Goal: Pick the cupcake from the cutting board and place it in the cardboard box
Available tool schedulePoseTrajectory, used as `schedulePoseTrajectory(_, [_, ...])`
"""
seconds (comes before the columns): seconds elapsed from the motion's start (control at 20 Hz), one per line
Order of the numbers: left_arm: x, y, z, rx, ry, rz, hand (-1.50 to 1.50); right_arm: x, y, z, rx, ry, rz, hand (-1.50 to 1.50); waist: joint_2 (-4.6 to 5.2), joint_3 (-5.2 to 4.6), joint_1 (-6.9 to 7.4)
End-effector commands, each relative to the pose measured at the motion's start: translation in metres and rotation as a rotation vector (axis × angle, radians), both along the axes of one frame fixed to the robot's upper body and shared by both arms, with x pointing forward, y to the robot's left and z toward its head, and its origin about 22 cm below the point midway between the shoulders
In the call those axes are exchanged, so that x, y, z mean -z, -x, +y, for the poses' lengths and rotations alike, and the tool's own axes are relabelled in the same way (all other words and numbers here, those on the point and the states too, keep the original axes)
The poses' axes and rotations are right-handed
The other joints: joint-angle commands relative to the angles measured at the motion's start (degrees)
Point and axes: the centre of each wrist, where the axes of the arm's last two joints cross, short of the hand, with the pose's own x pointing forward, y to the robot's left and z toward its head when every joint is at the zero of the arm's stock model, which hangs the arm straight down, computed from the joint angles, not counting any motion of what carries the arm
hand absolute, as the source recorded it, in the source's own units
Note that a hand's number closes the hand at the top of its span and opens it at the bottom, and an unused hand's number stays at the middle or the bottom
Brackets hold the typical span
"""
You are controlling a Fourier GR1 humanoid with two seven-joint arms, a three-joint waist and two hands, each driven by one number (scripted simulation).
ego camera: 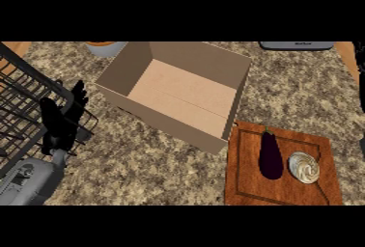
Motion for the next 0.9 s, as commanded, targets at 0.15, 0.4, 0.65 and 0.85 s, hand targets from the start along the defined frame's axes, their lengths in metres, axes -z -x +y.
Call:
schedulePoseTrajectory(0.15, [0.007, 0.032, 0.066, 0.088, -0.099, -0.091, 0.00, 0.009, 0.004, 0.017, -0.161, -0.181, -0.002, -1.50, -1.44, 1.22, 1.46])
schedulePoseTrajectory(0.4, [0.008, 0.036, 0.092, 0.414, 0.056, -0.034, 0.00, 0.054, 0.034, -0.049, 0.245, -0.033, 0.211, 1.50, -1.42, 1.67, 3.40])
schedulePoseTrajectory(0.65, [0.011, 0.022, 0.061, 0.266, -0.037, -0.057, 0.00, 0.084, 0.051, -0.039, 0.243, -0.207, 0.161, -1.50, -1.85, 1.46, 3.17])
schedulePoseTrajectory(0.85, [0.018, 0.024, 0.047, 0.188, -0.095, -0.059, 0.00, 0.073, 0.066, -0.058, 0.170, 0.033, 0.213, -1.50, -1.64, 0.95, 2.22])
